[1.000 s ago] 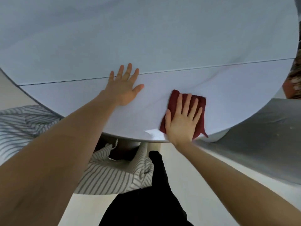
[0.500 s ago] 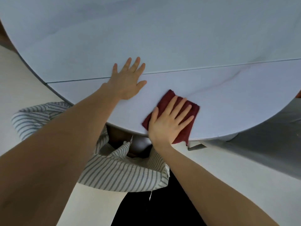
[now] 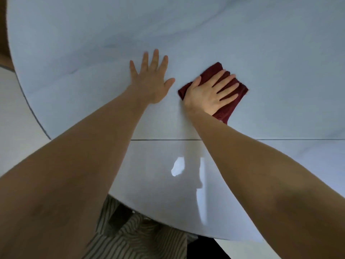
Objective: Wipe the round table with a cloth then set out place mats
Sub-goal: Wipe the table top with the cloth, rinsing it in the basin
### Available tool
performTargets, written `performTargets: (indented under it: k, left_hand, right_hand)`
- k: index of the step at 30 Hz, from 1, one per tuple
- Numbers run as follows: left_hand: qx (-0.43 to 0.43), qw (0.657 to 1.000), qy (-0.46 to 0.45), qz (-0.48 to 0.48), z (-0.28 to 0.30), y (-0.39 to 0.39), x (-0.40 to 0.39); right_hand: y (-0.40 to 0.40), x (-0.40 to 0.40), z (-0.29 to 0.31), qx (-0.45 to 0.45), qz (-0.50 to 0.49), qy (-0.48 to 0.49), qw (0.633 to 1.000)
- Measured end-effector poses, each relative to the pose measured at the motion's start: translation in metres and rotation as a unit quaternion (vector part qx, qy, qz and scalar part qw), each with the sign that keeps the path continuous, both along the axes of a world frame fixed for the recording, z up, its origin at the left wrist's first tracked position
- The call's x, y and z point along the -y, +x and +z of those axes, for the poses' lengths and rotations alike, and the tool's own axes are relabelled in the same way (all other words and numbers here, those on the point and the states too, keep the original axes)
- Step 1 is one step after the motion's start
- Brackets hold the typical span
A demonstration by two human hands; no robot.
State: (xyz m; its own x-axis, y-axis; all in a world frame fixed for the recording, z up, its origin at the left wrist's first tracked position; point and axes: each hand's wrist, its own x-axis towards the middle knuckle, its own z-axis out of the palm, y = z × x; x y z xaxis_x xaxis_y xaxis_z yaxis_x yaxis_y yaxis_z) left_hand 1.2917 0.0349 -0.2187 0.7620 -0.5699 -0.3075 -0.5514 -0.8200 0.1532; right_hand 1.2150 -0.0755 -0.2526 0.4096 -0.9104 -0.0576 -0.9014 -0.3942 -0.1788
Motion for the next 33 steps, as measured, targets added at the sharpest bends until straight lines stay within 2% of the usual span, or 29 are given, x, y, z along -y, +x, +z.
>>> performTargets:
  k: [4,7,10,12,16,18,20,24,27,33]
  left_hand:
    - [-0.01,0.998,0.016,0.057,-0.006,0.04,0.027]
    - [0.045,0.997,0.015,0.065,-0.014,0.05,0.033]
    - [0.036,0.997,0.014,0.067,-0.014,0.053,0.044]
    - [0.034,0.997,0.018,0.062,-0.014,0.053,0.046]
    - [0.031,0.996,0.024,0.076,-0.016,0.06,0.037]
    - [0.026,0.997,0.025,0.073,-0.016,0.06,0.04]
    - [0.026,0.997,0.023,0.074,-0.016,0.063,0.04]
    - [0.024,0.995,-0.007,0.098,-0.016,0.064,0.026]
    - [0.023,0.995,-0.028,0.096,-0.019,0.044,0.015]
    - [-0.002,0.996,0.018,0.09,-0.01,0.0,-0.013]
  right_hand:
    - [0.065,0.026,0.002,-0.008,0.065,0.009,0.998]
    - [0.126,0.059,0.01,-0.005,0.132,0.004,0.991]
    - [0.176,0.091,0.011,-0.029,0.22,-0.007,0.975]
    - [0.197,0.104,0.013,-0.037,0.317,-0.017,0.947]
    - [0.222,0.116,0.009,-0.033,0.552,-0.036,0.833]
    - [0.219,0.124,0.008,-0.039,0.611,-0.04,0.789]
    - [0.212,0.124,0.008,-0.029,0.646,-0.039,0.762]
    - [0.173,0.109,0.009,-0.029,0.68,-0.035,0.732]
    - [0.129,0.111,0.007,-0.035,0.681,-0.043,0.73]
    - [0.034,0.094,0.01,-0.046,0.667,-0.031,0.743]
